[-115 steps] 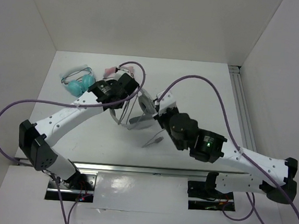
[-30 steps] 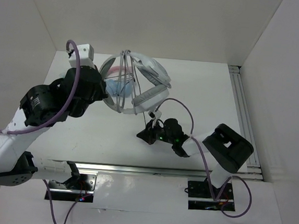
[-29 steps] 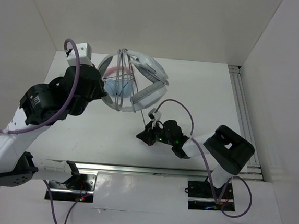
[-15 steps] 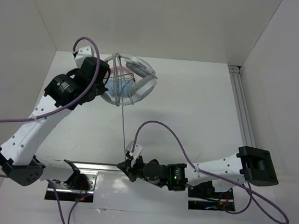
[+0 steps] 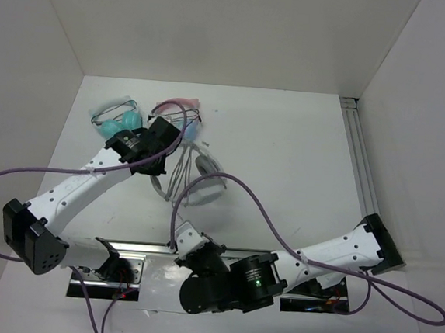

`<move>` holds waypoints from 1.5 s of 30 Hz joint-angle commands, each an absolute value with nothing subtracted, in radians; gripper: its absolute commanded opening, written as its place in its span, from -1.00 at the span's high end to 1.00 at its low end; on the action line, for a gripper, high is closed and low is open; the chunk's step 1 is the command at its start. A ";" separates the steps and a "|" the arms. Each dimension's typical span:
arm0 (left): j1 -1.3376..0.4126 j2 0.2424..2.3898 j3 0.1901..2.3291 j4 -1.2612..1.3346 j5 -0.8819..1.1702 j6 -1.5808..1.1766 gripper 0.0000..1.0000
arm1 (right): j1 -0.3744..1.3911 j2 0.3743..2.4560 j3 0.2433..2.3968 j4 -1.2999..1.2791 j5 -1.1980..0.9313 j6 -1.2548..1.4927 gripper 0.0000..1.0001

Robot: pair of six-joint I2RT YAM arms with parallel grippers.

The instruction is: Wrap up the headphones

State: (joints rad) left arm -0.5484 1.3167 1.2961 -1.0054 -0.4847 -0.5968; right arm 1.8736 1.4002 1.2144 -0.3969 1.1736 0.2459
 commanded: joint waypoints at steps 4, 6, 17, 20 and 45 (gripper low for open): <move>-0.716 1.262 1.240 -0.917 -0.413 -0.433 1.00 | 1.899 1.474 1.426 -0.997 1.479 0.426 0.97; -0.794 1.262 1.203 -0.926 -0.394 -0.433 1.00 | 1.890 1.474 1.437 -1.029 1.494 0.436 0.97; -1.017 1.181 1.172 -1.026 -0.433 -0.518 1.00 | 1.707 1.316 1.270 -0.909 1.450 0.343 0.86; -1.017 1.158 1.193 -1.026 -0.414 -0.518 1.00 | 1.669 1.183 1.151 -0.619 1.372 0.181 0.78; -1.071 1.092 1.266 -1.071 -0.385 -0.500 1.00 | 0.893 0.994 0.947 -0.127 0.472 -0.092 0.59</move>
State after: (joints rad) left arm -1.0565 1.1275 1.2247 -0.9806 -0.4297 -0.5491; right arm 0.9615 1.0103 0.9432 -0.2680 0.5491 -0.1059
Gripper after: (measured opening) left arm 0.144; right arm 0.208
